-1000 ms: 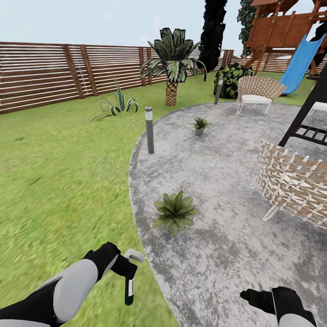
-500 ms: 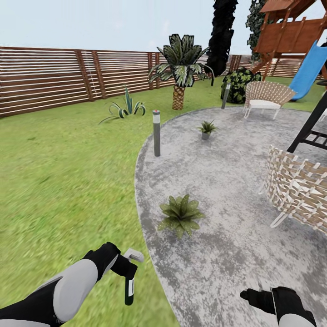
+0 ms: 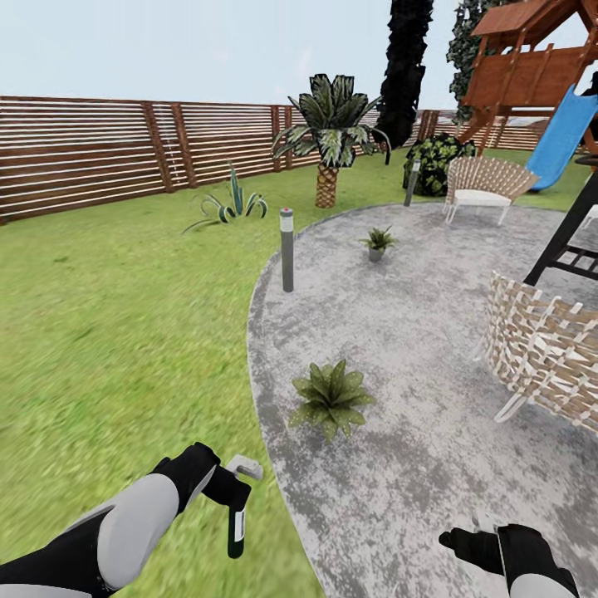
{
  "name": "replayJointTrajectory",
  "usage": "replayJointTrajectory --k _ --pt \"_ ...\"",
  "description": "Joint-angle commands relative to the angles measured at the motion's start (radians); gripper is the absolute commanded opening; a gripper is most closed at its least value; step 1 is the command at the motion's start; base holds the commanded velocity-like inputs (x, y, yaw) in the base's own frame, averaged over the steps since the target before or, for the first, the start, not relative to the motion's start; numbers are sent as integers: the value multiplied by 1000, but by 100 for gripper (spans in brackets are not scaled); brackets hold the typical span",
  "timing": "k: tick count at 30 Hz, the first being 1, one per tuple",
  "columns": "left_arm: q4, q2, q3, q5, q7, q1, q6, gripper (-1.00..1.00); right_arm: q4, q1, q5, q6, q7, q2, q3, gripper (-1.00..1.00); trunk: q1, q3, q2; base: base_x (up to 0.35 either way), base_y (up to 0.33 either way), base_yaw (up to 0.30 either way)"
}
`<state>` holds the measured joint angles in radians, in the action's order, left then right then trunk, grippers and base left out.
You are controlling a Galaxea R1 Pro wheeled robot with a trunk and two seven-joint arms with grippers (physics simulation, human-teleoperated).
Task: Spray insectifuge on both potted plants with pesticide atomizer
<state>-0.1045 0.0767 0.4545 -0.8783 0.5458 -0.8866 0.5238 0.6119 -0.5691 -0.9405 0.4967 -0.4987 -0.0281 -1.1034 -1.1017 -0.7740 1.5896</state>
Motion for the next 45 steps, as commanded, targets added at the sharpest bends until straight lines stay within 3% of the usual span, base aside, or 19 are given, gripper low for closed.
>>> replayJointTrajectory --k 1,25,35,39,41,42,43,45 --pt "-3 1 9 -8 6 0 7 -100 2 -1 -11 0 -9 1 -6 100 0 1 0 0 0 0" --pt "-3 1 9 -9 6 0 7 -100 2 -1 -11 0 -9 1 -6 100 0 39 0 0 0 0" --pt "-3 0 9 -9 5 0 7 -100 1 -2 -11 0 -8 -4 -6 100 0 40 0 0 0 0" --pt "-9 -18 9 -11 6 0 6 -100 4 -2 -13 2 -9 0 6 100 0 40 0 0 0 0" --pt "-12 -30 6 -14 6 0 5 -100 6 -3 -13 2 -11 0 42 100 0 40 0 0 0 0" --pt "-14 -35 2 -16 6 -1 4 -100 11 -3 -13 2 -12 0 91 100 0 40 0 0 0 0" --pt "-21 -48 -11 -23 7 -1 -4 -100 17 -3 -13 2 -14 -1 184 100 0 40 0 0 0 0" --pt "-29 -69 -56 -42 15 -1 -37 -100 21 -4 -11 2 -16 -3 323 100 0 40 0 0 0 0"
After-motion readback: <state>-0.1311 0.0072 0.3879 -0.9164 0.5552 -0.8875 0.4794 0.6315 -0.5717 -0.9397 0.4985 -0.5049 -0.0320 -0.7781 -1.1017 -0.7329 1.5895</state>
